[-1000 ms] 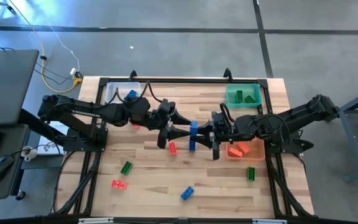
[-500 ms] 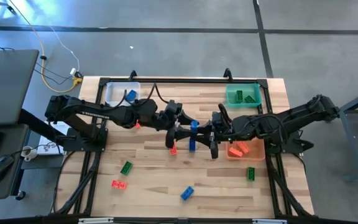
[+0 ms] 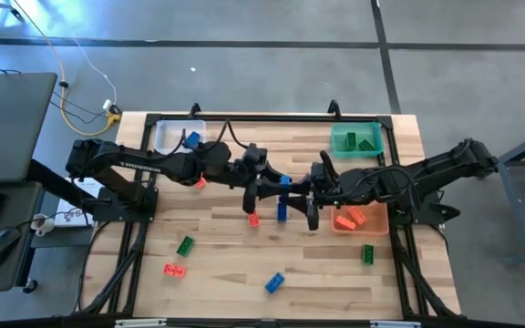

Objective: Sort & place blocks by color
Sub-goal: Put the blue game piece into the transparent bin

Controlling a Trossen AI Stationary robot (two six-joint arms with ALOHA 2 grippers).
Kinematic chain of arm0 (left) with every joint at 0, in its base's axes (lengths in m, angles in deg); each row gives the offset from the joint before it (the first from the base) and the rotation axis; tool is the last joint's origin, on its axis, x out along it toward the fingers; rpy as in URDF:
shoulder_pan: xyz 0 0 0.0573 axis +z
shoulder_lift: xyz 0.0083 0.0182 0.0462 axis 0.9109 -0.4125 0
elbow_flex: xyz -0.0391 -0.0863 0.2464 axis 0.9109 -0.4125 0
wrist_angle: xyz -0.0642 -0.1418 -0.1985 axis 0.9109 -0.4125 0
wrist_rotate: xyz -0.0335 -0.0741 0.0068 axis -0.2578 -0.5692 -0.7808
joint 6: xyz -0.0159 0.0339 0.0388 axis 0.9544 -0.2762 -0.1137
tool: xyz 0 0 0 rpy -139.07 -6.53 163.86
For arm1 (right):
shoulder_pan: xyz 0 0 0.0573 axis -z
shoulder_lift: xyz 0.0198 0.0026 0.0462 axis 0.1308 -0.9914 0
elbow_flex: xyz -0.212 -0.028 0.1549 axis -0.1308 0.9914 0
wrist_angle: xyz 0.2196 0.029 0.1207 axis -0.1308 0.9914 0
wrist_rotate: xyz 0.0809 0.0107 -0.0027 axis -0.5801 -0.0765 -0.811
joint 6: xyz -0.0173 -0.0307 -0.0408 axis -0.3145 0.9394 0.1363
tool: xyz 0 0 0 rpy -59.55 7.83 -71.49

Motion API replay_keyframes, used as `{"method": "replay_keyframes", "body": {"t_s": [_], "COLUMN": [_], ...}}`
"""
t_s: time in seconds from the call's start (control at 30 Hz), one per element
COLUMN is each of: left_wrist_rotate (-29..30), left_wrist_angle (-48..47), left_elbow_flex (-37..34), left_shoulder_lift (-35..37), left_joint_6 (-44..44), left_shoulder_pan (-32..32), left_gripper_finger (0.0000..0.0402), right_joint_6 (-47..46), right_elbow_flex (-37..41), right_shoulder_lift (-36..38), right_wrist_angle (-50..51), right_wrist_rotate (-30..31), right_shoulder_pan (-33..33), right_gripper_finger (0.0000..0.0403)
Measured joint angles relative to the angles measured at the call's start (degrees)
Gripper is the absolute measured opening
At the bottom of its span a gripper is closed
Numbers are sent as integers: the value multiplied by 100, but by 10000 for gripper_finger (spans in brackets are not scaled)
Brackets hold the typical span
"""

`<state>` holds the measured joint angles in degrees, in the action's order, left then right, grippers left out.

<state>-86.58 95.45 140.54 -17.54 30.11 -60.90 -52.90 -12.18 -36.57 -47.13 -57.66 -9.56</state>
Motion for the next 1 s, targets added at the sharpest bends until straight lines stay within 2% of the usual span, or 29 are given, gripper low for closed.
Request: {"method": "replay_keyframes", "body": {"t_s": [0.13,0.27,0.43,0.67,1.0], "left_wrist_rotate": [1,-9,134,757,1478], "left_wrist_angle": [-436,-1151,-2358,-4276,-6097], "left_elbow_flex": [0,0,0,-4,-4], "left_shoulder_lift": [43,219,531,952,1069], "left_joint_6": [30,-171,-402,-697,-1197], "left_shoulder_pan": [10,79,247,603,1825], "left_gripper_finger": [110,110,110,110,110], "right_joint_6": [21,16,-5,-155,-160], "right_elbow_flex": [2,2,2,2,2], "right_shoulder_lift": [-4,-2,2,2,2], "right_wrist_angle": [81,193,338,357,362], "right_wrist_rotate": [52,65,120,364,293], "right_shoulder_pan": [-4,-3,27,310,828], "right_gripper_finger": [221,250,254,256,256]}}
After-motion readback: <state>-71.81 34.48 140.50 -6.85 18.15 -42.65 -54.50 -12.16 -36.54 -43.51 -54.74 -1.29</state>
